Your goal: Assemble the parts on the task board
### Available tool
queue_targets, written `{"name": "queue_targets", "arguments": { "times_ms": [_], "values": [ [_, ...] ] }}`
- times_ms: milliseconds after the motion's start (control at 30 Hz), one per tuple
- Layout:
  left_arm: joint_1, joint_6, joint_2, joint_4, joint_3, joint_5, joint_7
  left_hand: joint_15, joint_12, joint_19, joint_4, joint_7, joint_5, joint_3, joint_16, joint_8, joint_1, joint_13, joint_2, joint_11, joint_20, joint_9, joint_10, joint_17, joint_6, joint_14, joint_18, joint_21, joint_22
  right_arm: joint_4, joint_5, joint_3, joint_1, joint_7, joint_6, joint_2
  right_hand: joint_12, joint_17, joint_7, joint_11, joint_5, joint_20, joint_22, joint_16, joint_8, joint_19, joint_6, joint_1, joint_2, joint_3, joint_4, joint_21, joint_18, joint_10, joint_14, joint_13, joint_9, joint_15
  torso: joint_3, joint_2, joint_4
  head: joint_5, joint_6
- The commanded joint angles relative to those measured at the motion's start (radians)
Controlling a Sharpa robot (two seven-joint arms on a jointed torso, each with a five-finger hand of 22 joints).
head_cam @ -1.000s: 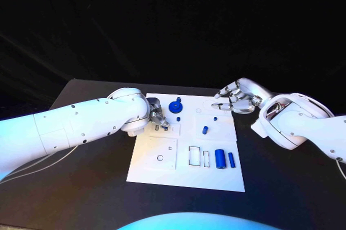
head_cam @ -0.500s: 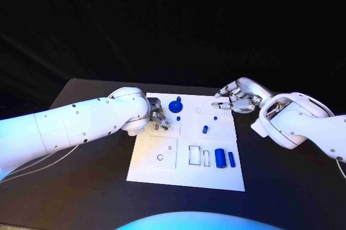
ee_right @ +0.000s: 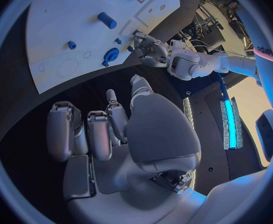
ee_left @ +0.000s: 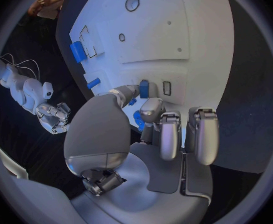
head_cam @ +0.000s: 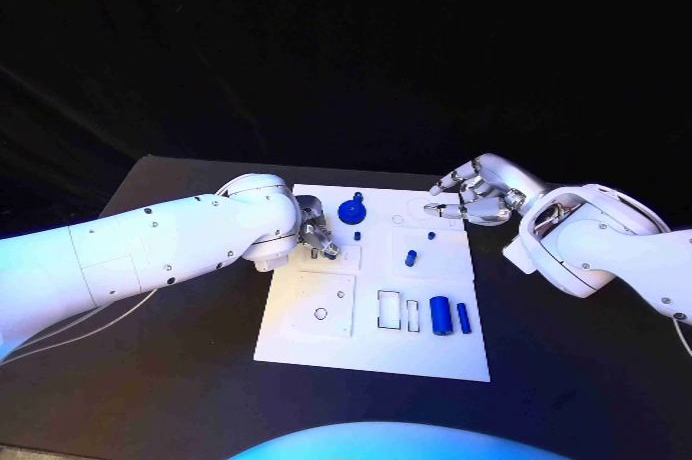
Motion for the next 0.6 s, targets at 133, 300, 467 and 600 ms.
{"name": "queue_targets", "arguments": {
  "times_ms": [133,300,467,600],
  "values": [
    [-0.003,0.024,0.0,0.0,-0.002,-0.007,-0.047,-0.006,0.005,0.099,-0.096,-0.011,0.005,0.089,0.002,0.004,0.004,0.002,0.016,-0.003,-0.008,0.01,0.004,0.263,0.01,0.107,-0.02,0.006,0.253,0.0,-0.009,0.0,-0.001,0.003,0.012,0.001,0.0,0.112,0.001,-0.007,0.006,-0.005,0.12,-0.006,0.007,0.0,0.006,-0.008,-0.002,-0.005,-0.001,-0.006,0.019,-0.002,0.068,0.021,0.001,-0.009,-0.0002,0.0,0.0,0.0,0.001],
    [-0.003,0.022,0.0,-0.001,-0.002,-0.007,-0.047,-0.006,0.007,0.1,-0.095,-0.011,0.005,0.088,0.002,0.005,0.003,0.003,0.017,-0.004,-0.009,0.01,0.005,0.263,0.012,0.107,-0.021,0.007,0.255,0.0,-0.009,0.0,-0.001,0.003,0.012,0.001,0.0,0.112,0.001,-0.007,0.006,-0.005,0.12,-0.006,0.007,0.0,0.006,-0.008,-0.002,-0.005,-0.001,-0.006,0.019,-0.002,0.068,0.021,0.001,-0.009,-0.0003,0.0,-0.0001,0.0,0.001],
    [-0.003,0.023,0.0,-0.004,-0.002,-0.006,-0.047,-0.007,0.009,0.101,-0.086,-0.012,0.005,0.084,0.002,0.009,-0.007,0.004,0.019,-0.004,-0.009,0.011,0.008,0.263,0.015,0.107,-0.021,0.007,0.257,0.0,-0.009,0.0,-0.001,0.003,0.012,0.001,-0.001,0.108,0.001,-0.008,0.008,-0.005,0.119,-0.008,0.008,-0.001,0.007,-0.01,0.0,-0.008,0.0,-0.007,0.02,-0.003,0.067,0.02,0.001,-0.009,0.0002,0.001,0.0006,-0.002,0.001],
    [-0.003,0.027,0.002,-0.006,-0.002,-0.006,-0.048,-0.009,0.013,0.102,-0.069,-0.017,0.0,0.067,0.002,0.012,-0.029,0.007,0.018,-0.007,-0.011,0.009,0.012,0.263,0.02,0.107,-0.021,0.008,0.258,0.0,-0.009,0.0,-0.001,0.003,0.012,0.0,-0.001,0.108,0.001,-0.008,0.008,-0.005,0.119,-0.008,0.008,-0.001,0.007,-0.01,0.0,-0.008,0.0,-0.007,0.02,-0.003,0.067,0.02,0.001,-0.009,0.0007,0.001,-0.0008,-0.001,0.001]
  ]
}}
